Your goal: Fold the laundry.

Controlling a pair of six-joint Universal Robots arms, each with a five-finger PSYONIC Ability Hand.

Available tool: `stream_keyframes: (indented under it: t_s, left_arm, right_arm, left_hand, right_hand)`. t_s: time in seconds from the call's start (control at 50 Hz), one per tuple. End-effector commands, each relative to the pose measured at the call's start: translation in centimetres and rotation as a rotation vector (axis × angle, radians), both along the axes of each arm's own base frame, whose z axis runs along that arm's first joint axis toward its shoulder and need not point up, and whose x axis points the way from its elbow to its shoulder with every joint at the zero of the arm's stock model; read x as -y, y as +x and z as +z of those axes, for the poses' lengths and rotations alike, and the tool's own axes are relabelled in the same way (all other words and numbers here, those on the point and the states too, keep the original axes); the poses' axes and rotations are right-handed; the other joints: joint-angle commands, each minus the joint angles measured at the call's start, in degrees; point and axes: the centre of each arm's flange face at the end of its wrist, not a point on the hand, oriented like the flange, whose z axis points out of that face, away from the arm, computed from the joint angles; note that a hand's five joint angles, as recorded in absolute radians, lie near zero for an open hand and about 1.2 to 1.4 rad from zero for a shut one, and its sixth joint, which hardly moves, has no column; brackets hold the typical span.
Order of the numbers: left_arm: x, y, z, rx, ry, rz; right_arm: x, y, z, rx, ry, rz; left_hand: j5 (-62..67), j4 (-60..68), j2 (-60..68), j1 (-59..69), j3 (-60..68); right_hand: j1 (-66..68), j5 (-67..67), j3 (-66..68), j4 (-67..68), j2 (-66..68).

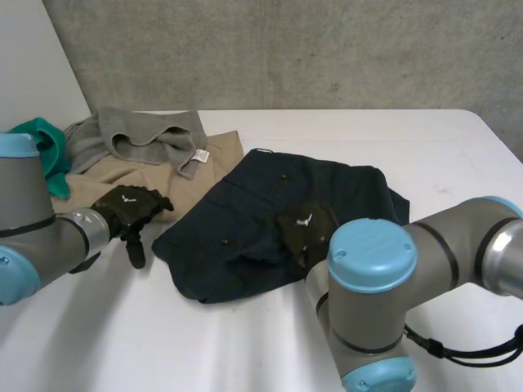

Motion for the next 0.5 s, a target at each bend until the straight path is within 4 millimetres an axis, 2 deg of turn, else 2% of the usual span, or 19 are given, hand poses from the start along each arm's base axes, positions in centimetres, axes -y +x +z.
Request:
stream_keyframes:
  t_s: [0.02,0.08,0.14,0.16,0.18,0.24,0.26,0.28,0.3,0.4,0.42,0.48,0.5]
  left_arm:
    - [-0.7,-2.2,-1.1,0.007,-0.022,-0.063]
    - [-1.3,-3.2,-1.8,0.018,-0.021,-0.096]
    - [-1.8,-4.4,-2.9,0.048,-0.039,-0.125]
    - [-1.7,-4.6,-3.1,0.058,-0.051,-0.126]
    - [-1.5,-5.0,-3.3,0.082,-0.074,-0.117]
    - [-1.0,-5.3,-3.0,0.112,-0.117,-0.074]
    - [-0.8,-5.5,-2.4,0.117,-0.147,-0.041]
    - [-0.7,-5.6,-2.0,0.117,-0.162,-0.025]
    - [-0.5,-5.6,-1.4,0.112,-0.180,-0.010]
    - [-0.7,-5.9,3.3,0.038,-0.276,0.056]
    - [-1.1,-5.9,5.5,-0.020,-0.315,0.063]
    - [-2.2,-5.8,10.3,-0.132,-0.400,0.065]
    - [-3.3,-5.5,13.8,-0.205,-0.464,0.068]
  right_arm:
    - [0.6,-1.3,5.7,0.100,-0.077,0.039]
    - [0.4,-1.9,7.1,0.108,-0.069,0.058]
    - [0.0,-2.7,9.3,0.119,-0.066,0.060]
    - [0.1,-3.0,9.9,0.124,-0.067,0.053]
    - [0.2,-3.6,11.0,0.134,-0.071,0.040]
    - [0.6,-4.6,12.3,0.147,-0.077,0.012]
    - [0.8,-5.3,13.1,0.151,-0.084,-0.006]
    - [1.0,-5.6,13.5,0.154,-0.089,-0.015]
    - [1.1,-6.0,13.8,0.152,-0.092,-0.024]
    - [1.2,-7.6,15.9,0.110,-0.115,-0.032]
    - [1.2,-8.0,16.9,0.094,-0.130,-0.028]
    - [1.2,-9.0,18.3,0.072,-0.147,-0.034]
    - [1.2,-9.5,19.6,0.077,-0.168,-0.036]
  left_hand:
    - [-3.04,-1.69,-1.67,-3.48,-1.94]
    - [-3.04,-1.69,-1.67,-3.48,-1.94]
    - [-2.52,-1.17,-1.15,-2.96,-1.42]
    - [1.50,2.86,2.87,1.07,2.60]
    - [12.70,14.05,14.07,12.26,13.80]
    - [36.61,37.97,37.98,36.18,37.71]
    - [59.01,60.37,60.38,58.58,60.11]
    - [66.88,68.23,68.25,66.44,67.98]
    - [66.95,68.31,68.33,66.52,68.06]
    - [66.96,68.31,68.33,66.52,68.06]
    - [66.96,68.31,68.33,66.52,68.06]
    - [66.96,68.31,68.33,66.52,68.06]
    - [66.96,68.31,68.33,66.52,68.06]
  right_hand:
    - [15.48,13.35,12.51,11.80,12.99]
    - [15.48,13.35,12.51,11.80,12.99]
    - [15.48,13.35,12.51,11.80,12.99]
    - [15.48,13.35,12.51,11.80,12.99]
    - [15.48,13.35,12.51,11.80,12.99]
    - [15.48,13.35,12.51,11.80,12.99]
    - [15.48,13.35,12.51,11.80,12.99]
    - [15.48,13.35,12.51,11.80,12.99]
    - [15.48,13.35,12.51,11.80,12.99]
    - [15.48,13.35,12.51,11.80,12.99]
    - [15.48,13.35,12.51,11.80,12.99]
    - [15.48,13.35,12.51,11.80,12.99]
    - [15.48,13.35,12.51,11.80,12.99]
